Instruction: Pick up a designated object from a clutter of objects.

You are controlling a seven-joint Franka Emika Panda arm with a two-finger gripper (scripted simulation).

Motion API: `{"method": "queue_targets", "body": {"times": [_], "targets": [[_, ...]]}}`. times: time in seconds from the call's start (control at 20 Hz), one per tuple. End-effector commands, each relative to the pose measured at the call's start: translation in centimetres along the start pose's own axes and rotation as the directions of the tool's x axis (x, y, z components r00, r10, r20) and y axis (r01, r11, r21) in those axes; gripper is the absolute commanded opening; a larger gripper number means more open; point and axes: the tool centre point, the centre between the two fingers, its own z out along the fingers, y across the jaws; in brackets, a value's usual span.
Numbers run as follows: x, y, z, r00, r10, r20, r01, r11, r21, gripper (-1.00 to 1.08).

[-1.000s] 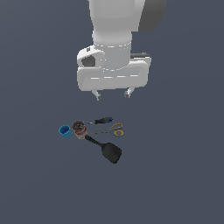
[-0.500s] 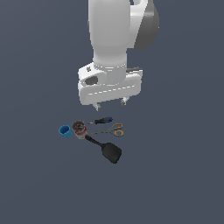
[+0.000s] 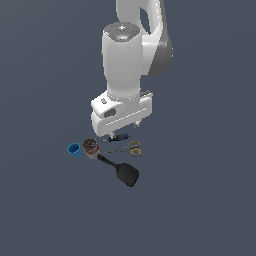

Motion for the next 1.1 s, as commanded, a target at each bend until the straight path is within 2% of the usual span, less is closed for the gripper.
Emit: {"method": "queue_targets", "body": {"times": [0.0,0.25,0.5,0.75,1.05], "targets": [[-0.3,0.0,1.3,0.998,-0.065,0.005,0.065,0.998,0.001,1.0],[-1.1,0.0,4.0,0.981,-0.192,0.014,0.192,0.981,0.006,1.0],[-1.9,-0.2,6.5,0.949,-0.316,0.021,0.315,0.949,0.014,1.0],[-2.9,-0.5,9.0,0.9,-0.435,0.025,0.434,0.901,0.025,1.0],[-4.1,-0.9,11.8,0.822,-0.568,0.025,0.567,0.823,0.039,1.0]]}}
